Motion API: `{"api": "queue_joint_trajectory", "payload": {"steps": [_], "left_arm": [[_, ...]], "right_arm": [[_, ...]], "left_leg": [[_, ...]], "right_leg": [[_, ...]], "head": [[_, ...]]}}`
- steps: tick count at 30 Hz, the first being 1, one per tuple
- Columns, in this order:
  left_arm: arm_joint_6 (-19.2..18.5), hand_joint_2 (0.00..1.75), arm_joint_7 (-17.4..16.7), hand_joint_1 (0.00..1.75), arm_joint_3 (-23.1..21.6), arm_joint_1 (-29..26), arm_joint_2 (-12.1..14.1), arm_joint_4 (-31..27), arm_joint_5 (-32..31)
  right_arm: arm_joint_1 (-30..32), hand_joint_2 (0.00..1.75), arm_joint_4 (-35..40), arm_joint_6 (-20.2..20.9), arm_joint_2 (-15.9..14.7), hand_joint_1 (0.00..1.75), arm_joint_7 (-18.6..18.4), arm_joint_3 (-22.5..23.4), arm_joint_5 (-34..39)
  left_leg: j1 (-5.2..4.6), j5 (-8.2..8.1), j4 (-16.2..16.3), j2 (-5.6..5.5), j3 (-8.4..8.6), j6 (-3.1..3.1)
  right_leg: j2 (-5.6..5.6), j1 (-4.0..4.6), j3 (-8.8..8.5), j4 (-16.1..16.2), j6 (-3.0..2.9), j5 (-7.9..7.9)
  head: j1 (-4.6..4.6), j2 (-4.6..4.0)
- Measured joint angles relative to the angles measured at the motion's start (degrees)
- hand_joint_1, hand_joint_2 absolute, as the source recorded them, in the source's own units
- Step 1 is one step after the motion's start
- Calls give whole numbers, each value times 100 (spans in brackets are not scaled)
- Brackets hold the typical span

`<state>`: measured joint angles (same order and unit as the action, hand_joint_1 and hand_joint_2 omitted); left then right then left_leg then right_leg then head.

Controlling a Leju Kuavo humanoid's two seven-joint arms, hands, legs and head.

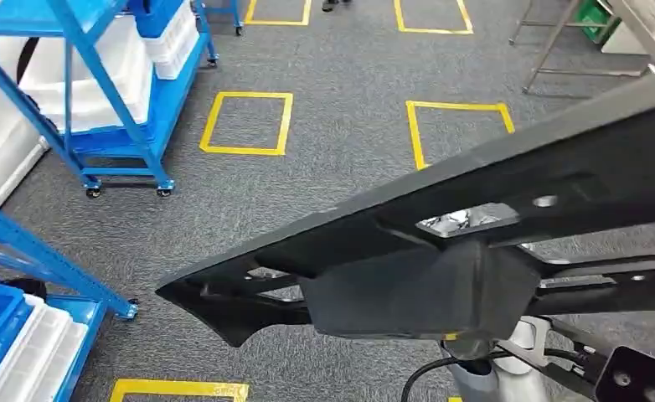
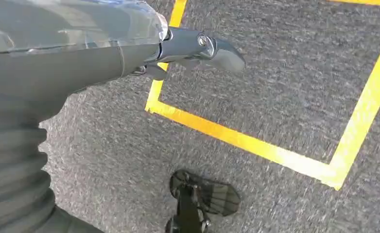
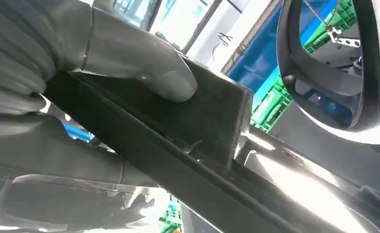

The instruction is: Take the parts from the cabinet and place them on the table.

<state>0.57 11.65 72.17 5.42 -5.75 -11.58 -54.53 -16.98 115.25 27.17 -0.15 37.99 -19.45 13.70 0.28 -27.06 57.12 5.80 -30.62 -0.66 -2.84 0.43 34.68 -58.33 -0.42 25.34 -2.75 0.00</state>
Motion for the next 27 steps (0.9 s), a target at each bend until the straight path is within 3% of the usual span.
{"api": "queue_joint_trajectory", "payload": {"steps": [1, 2, 3, 4, 5, 6, 7, 8, 9, 10, 11, 12, 13, 16, 17, 18, 19, 20, 21, 22, 23, 24, 25, 26, 27], "left_arm": [[0, 175, 0, 0, 0, 9, -11, 0, -15], [-2, 175, 4, 0, 0, 22, -11, 0, -15], [-4, 175, 24, 0, 0, 24, -11, 0, -20], [-15, 175, 28, 0, -2, 15, -24, 0, -28], [-22, 175, 37, 0, -4, 1, -31, 0, -41], [-24, 175, 53, 0, -2, -15, -31, 0, -59], [-28, 175, 55, 0, -2, -28, -31, 0, -76], [-37, 175, 63, 0, -2, -32, -29, 0, -79], [-41, 175, 72, 0, -2, -28, -29, 0, -79], [-42, 175, 83, 0, -4, -21, -29, 0, -81], [-44, 175, 96, 0, -4, -17, -29, 0, -85], [-44, 175, 109, 0, -4, -19, -29, 0, -96], [-44, 175, 118, 0, -9, -9, -31, 0, -98], [-42, 175, 120, 0, -11, -3, -26, 0, -83], [-44, 175, 120, 0, -11, 5, -33, 0, -81], [-44, 175, 122, 0, -11, 21, -31, 0, -79], [-42, 175, 125, 0, -11, 19, -31, 0, -74], [-39, 175, 125, 0, -11, 4, -26, 0, -70], [-39, 175, 125, 0, -9, -13, -26, 0, -61], [-39, 175, 125, 0, -7, -21, -26, 0, -41], [-39, 175, 125, 0, -4, -17, -26, 0, -28], [-41, 175, 125, 0, -4, -9, -26, 0, -26], [-39, 175, 125, 0, -4, -2, -29, 0, -17], [-42, 175, 125, 0, -4, 1, -31, 0, -15], [-42, 175, 125, 0, -4, 1, -33, 0, -13]], "right_arm": [[-7, 175, 9, -9, 0, 175, -15, -11, -2], [-8, 175, 24, -28, 9, 175, -26, -33, -2], [-34, 175, 35, -48, 9, 175, -31, -50, 0], [-44, 175, 39, -63, 26, 175, -33, -74, -2], [-32, 175, 39, -70, 28, 175, -35, -92, -24], [-22, 175, 39, -87, 26, 175, -28, -101, -50], [-4, 175, 39, -101, 26, 175, -22, -107, -68], [14, 175, 39, -120, 26, 175, -13, -109, -85], [25, 175, 39, -131, 24, 175, 0, -111, -96], [27, 175, 39, -133, 24, 175, 26, -116, -103], [27, 175, 46, -133, 24, 175, 53, -118, -109], [32, 175, 55, -120, 24, 175, 77, -118, -116], [25, 175, 53, -105, 24, 175, 92, -118, -112], [40, 175, 72, -98, 22, 175, 96, -118, -94], [40, 175, 81, -98, 22, 175, 92, -118, -96], [37, 175, 101, -101, 20, 175, 92, -118, -92], [13, 175, 107, -103, 17, 175, 81, -118, -92], [8, 175, 107, -105, 15, 175, 70, -118, -85], [19, 175, 107, -109, 15, 175, 57, -118, -74], [24, 175, 107, -111, 13, 175, 39, -118, -63], [27, 175, 107, -109, 13, 175, 24, -118, -48], [27, 175, 107, -105, 13, 175, 9, -118, -31], [27, 175, 107, -98, 13, 175, -2, -118, -15], [26, 175, 122, -94, 13, 175, -11, -118, -11], [21, 175, 140, -90, 13, 175, -11, -118, -7]], "left_leg": [[-4, -11, -10, 62, 21, -32], [33, -71, 43, -5, 11, -66], [37, -222, 238, -240, -51, -77], [51, -458, 644, -405, -228, -85], [53, -699, 1143, -490, -464, -102], [52, -869, 1583, -528, -679, -116], [52, -909, 1851, -535, -825, -127], [53, -801, 1831, -535, -843, -129], [57, -564, 1540, -540, -734, -131], [70, -263, 1038, -563, -520, -129], [94, 9, 497, -653, -269, -127], [122, 1, 164, -887, -99, -121], [108, -22, 69, -970, -83, -101], [58, 4, 96, -803, -80, 8], [117, 48, 26, -725, -65, 74], [98, 60, 9, -676, -53, 98], [89, 60, 5, -620, -55, 131], [70, 54, 5, -557, -58, 141], [52, 47, 6, -474, -59, 152], [42, 40, 7, -396, -62, 158], [34, 36, 9, -324, -59, 159], [32, 26, 9, -264, -52, 154], [29, 16, 9, -207, -38, 146], [28, -3, 9, -150, -12, 131], [21, -22, 8, -107, 17, 109]], "right_leg": [[72, 2, 4, 31, -40, -19], [135, -70, -43, 91, -85, -63], [183, -70, -48, 107, -121, -69], [228, -67, -46, 106, -141, -73], [303, -63, -45, 106, -151, -70], [369, -57, -42, 100, -160, -64], [443, -52, -43, 96, -160, -64], [522, -52, -49, 89, -159, -64], [600, -59, -51, 78, -153, -60], [685, -67, -57, 56, -134, -50], [754, -76, -63, 27, -109, -33], [806, -84, -50, 3, -77, -13], [872, -59, -4, -58, -38, -12], [1028, -98, 36, 2, 86, -71], [1057, -106, 44, -22, 116, -49], [760, -76, 96, -146, 121, 44], [534, -67, 249, -464, 135, 244], [401, -77, 484, -944, 155, 483], [350, -86, 726, -1435, 168, 676], [333, -91, 895, -1769, 174, 759], [321, -96, 926, -1812, 176, 700], [307, -98, 818, -1585, 167, 535], [277, -95, 584, -1148, 150, 305], [169, -80, 241, -519, 117, 43], [-133, -38, -10, -32, 67, -23]], "head": [[0, -2], [-2, 0], [0, 0], [-2, -2], [0, -2], [0, -2], [0, 0], [0, 0], [0, -2], [0, 0], [0, 0], [0, -2], [0, 0], [0, 0], [0, -2], [0, -2], [0, 0], [0, 0], [0, -2], [0, 0], [0, 0], [0, -2], [0, 0], [0, -2], [0, -2]]}}
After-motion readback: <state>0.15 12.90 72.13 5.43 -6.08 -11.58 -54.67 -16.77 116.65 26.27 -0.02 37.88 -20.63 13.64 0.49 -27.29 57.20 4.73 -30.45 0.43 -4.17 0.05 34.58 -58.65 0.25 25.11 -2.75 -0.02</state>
